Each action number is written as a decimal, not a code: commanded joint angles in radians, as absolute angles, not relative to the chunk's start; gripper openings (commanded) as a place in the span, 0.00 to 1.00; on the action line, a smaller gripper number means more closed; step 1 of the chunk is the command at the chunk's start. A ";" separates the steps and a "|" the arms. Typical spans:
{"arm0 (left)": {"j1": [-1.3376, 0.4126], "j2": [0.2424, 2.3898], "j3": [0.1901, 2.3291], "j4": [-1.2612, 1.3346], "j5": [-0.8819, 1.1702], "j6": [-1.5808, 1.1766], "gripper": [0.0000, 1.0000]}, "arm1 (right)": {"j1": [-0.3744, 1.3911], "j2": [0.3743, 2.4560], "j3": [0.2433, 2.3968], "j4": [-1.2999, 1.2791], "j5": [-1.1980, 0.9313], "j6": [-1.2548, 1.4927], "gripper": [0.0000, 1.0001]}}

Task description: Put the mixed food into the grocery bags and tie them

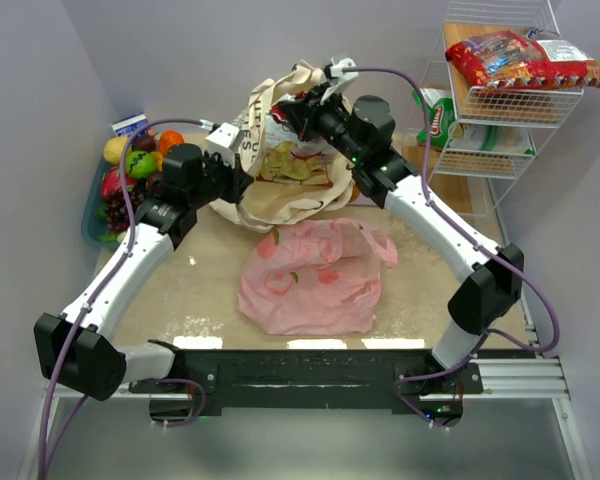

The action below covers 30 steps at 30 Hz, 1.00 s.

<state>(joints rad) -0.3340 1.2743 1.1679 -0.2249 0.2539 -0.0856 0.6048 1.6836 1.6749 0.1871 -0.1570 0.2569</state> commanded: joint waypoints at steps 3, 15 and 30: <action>-0.330 1.241 1.173 -0.178 0.256 -0.078 0.00 | 0.681 1.746 1.842 0.308 -0.175 0.215 0.00; -0.299 1.180 1.161 -0.169 0.222 -0.095 0.00 | 0.681 1.755 1.528 0.391 -0.040 0.218 0.00; -0.245 1.146 1.126 -0.103 0.313 -0.144 0.00 | 0.652 1.922 1.770 -0.096 0.106 0.212 0.35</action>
<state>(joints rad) -0.2543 1.1755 1.1198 -0.1970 0.2832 -0.1230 0.6613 1.9831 1.7187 0.0200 0.0250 0.2382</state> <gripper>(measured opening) 0.039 0.153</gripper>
